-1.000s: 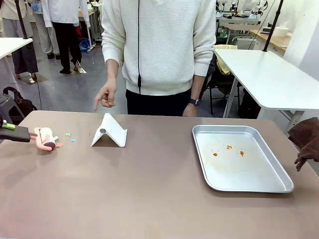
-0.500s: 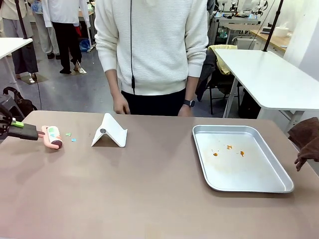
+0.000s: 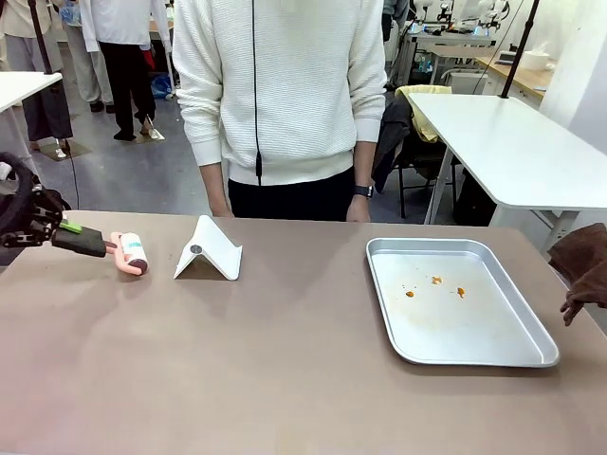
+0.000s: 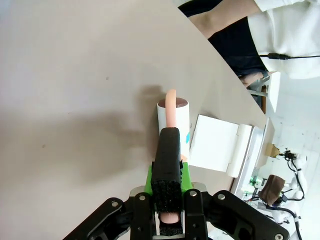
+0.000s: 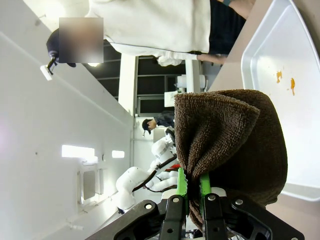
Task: Clean the surface of the table.
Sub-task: If a person points to the right, clean the right side of the table with your right hand, and if they point to the left, clean the left side with your left hand.
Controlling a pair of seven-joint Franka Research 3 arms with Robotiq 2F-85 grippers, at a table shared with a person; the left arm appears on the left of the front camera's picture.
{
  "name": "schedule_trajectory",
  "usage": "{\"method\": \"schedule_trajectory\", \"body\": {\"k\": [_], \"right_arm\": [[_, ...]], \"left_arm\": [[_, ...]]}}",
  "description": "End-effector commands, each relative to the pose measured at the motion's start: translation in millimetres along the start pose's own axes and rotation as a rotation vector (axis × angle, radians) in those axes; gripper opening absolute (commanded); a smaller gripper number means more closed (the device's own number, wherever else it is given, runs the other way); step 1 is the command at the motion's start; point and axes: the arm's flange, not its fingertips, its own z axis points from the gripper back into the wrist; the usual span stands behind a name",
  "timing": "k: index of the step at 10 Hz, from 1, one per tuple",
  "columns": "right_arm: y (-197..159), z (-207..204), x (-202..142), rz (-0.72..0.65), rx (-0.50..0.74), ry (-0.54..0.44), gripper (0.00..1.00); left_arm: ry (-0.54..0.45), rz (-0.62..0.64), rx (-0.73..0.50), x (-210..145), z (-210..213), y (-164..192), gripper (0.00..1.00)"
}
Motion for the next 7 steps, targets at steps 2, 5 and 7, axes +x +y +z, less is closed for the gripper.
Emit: {"method": "schedule_trajectory", "body": {"k": [2,5,7], "right_arm": [[6,2,-2,-0.001,-0.004,0.010,0.00],[6,2,-2,-0.001,-0.004,0.010,0.00],[6,2,-2,-0.001,-0.004,0.010,0.00]], "left_arm": [[0.060,0.001,0.115,8,-32,-5,0.21],[0.050,-0.010,0.057,16,-29,-21,0.21],[0.015,-0.068,-0.069,11,-1,-28,0.21]]}}
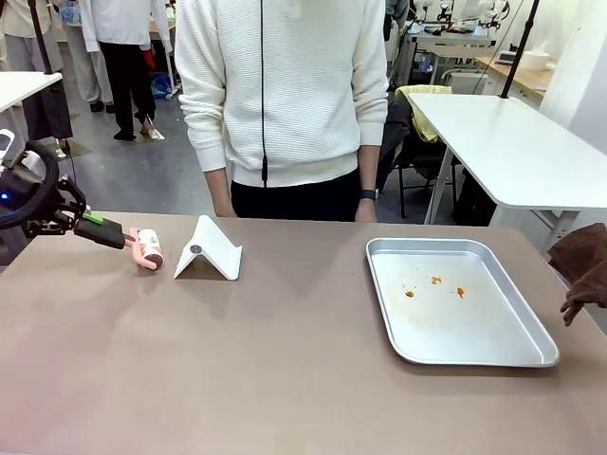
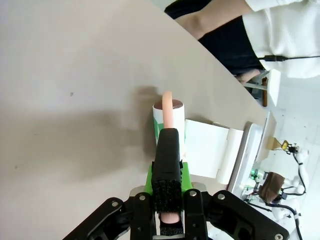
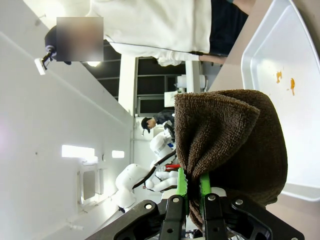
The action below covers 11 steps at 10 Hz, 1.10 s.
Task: Clean the surface of the table.
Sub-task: If a person points to the right, clean the right side of the table with your right hand, and if they point to the left, clean the left side with your left hand.
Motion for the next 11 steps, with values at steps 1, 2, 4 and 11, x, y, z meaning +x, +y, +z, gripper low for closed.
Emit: {"method": "schedule_trajectory", "body": {"k": [1,2,4,11], "right_arm": [[6,2,-2,-0.001,-0.004,0.010,0.00],[6,2,-2,-0.001,-0.004,0.010,0.00],[6,2,-2,-0.001,-0.004,0.010,0.00],[6,2,-2,-0.001,-0.004,0.010,0.00]], "left_arm": [[-0.033,-0.113,-0.192,-15,40,-5,0.21],[-0.062,-0.208,-0.317,-31,70,-8,0.21],[-0.083,-0.301,-0.424,-59,113,-1,0.21],[0.079,-0.342,-0.572,-139,177,96,0.21]]}}
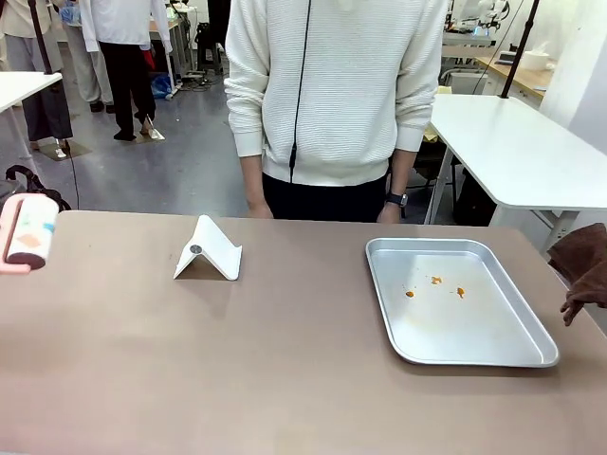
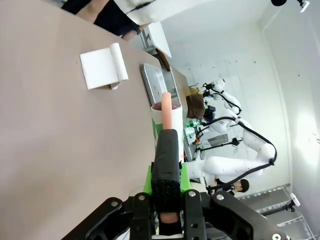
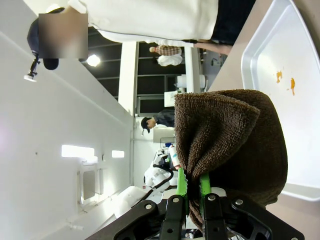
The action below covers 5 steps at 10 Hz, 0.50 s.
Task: Clean the surface of the table.
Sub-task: If a person points to the right, clean the right side of the table with your right hand, and if they point to the left, clean the left side with your left hand.
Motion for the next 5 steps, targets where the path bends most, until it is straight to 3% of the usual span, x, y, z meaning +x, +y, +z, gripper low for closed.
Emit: {"method": "schedule_trajectory", "body": {"k": [1,2,5], "right_arm": [[5,2,-2,-0.001,-0.004,0.009,0.00],[5,2,-2,-0.001,-0.004,0.009,0.00],[5,2,-2,-0.001,-0.004,0.009,0.00]], "left_arm": [[0.057,0.051,-0.050,11,-3,16,0.21],[0.000,0.000,0.000,0,0,0,0.21],[0.000,0.000,0.000,0,0,0,0.21]]}}
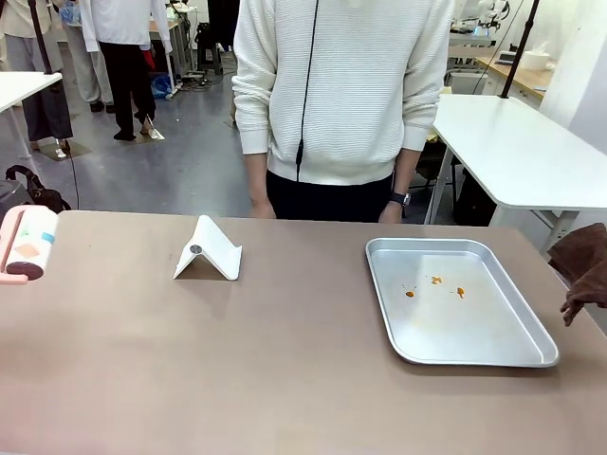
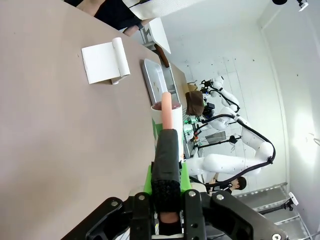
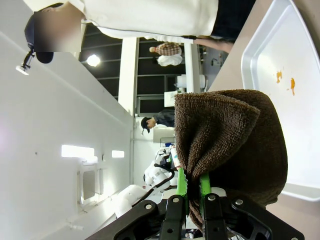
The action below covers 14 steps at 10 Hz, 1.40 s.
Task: Clean the surface of the table.
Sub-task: If a person points to the right, clean the right side of the table with your right hand, and if they point to the left, clean the left side with your left hand, then clean the area not pointed to by the person.
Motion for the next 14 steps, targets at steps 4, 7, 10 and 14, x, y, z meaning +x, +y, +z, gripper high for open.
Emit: {"method": "schedule_trajectory", "body": {"k": [4,7,10,14], "right_arm": [[5,2,-2,-0.002,-0.004,0.009,0.00],[5,2,-2,-0.002,-0.004,0.009,0.00],[5,2,-2,-0.002,-0.004,0.009,0.00],[40,-39,8,0.153,-0.150,-0.009,0.11]], "left_arm": [[-0.013,-0.008,0.002,-2,0,-5,0.21],[-0.013,-0.008,0.002,-2,0,-5,0.21],[-0.013,-0.008,0.002,-2,0,-5,0.21],[-0.013,-0.008,0.002,-2,0,-5,0.21]]}}
